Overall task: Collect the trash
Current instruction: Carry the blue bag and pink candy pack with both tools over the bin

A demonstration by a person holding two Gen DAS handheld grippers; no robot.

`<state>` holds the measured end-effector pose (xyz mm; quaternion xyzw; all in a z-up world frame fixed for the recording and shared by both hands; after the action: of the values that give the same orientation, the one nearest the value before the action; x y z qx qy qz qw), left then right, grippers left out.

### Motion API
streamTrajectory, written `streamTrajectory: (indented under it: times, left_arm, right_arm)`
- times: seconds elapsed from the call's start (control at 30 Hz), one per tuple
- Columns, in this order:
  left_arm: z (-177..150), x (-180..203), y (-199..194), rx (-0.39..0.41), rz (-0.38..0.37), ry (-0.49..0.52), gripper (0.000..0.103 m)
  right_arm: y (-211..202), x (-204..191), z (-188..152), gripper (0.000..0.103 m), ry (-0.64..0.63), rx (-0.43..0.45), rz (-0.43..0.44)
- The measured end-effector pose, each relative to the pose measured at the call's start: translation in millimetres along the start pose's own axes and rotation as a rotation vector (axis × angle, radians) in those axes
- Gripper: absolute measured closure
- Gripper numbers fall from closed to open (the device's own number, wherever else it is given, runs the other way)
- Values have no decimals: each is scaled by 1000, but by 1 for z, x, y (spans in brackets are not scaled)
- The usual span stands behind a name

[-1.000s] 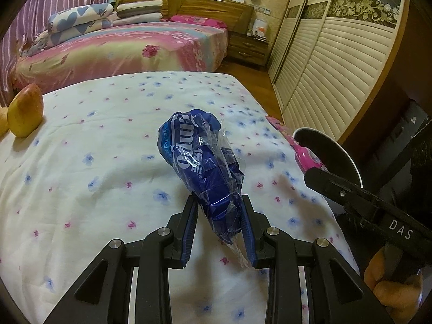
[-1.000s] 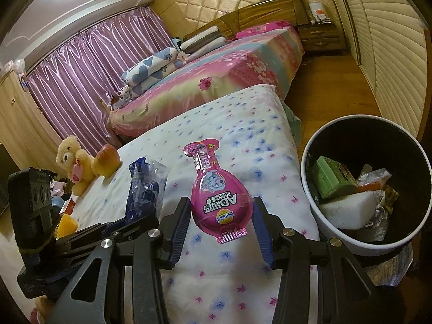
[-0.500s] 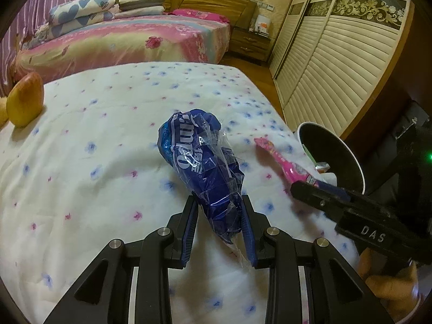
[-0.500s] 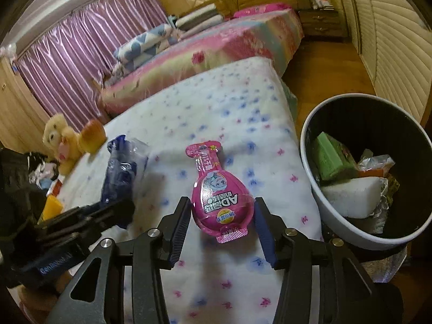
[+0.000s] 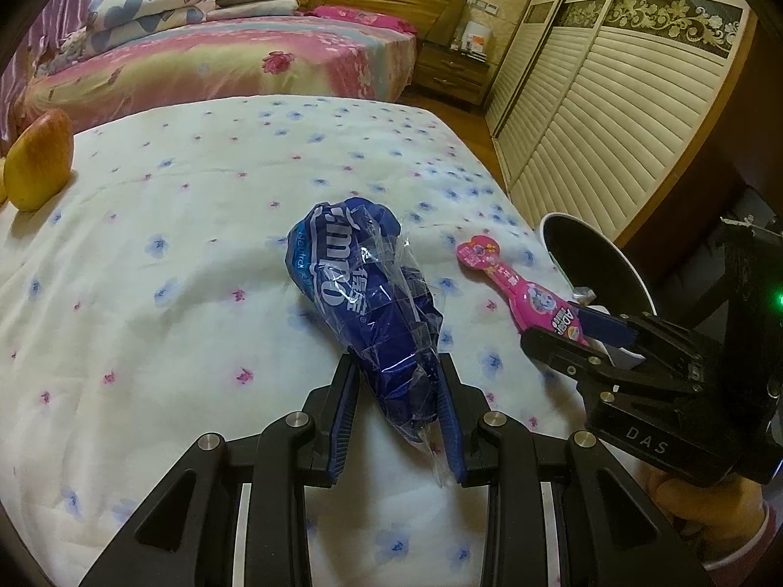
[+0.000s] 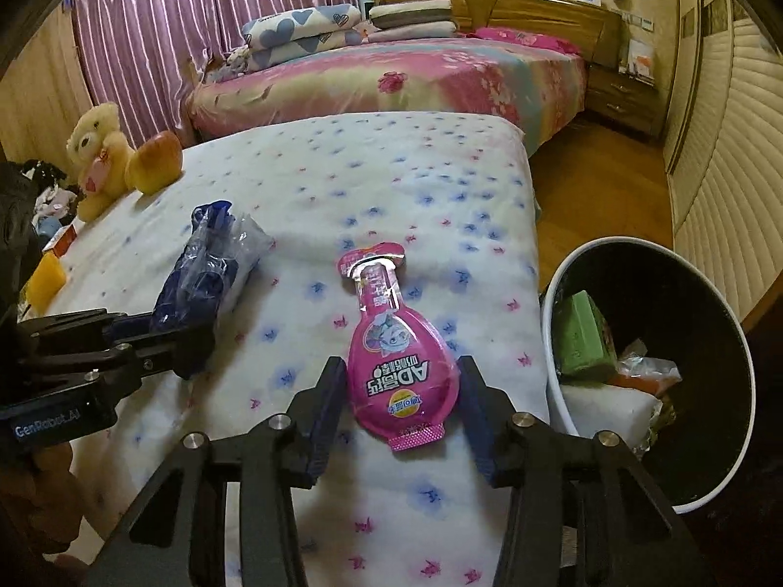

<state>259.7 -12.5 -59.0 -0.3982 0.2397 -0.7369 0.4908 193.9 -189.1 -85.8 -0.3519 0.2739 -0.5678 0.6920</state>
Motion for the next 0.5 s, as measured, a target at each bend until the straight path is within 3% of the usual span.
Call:
streamTrajectory:
  times: [0.5]
  left_arm:
    - [-7, 24, -7, -4, -32, 52, 73]
  right_arm:
    - [-31, 15, -7, 57, 189, 103, 67]
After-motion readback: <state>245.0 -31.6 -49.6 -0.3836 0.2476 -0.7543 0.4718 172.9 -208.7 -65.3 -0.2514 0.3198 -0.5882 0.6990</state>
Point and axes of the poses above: each gripper's, at about its wrist camera, not at the fingertips, and y roughly the way its jaws point, x to its right, z to its top, the point moved 3 cm from there along y, roughly the way its jaws point, and after that the axes turned 7 degrees about -y, right-handed, at the moved point
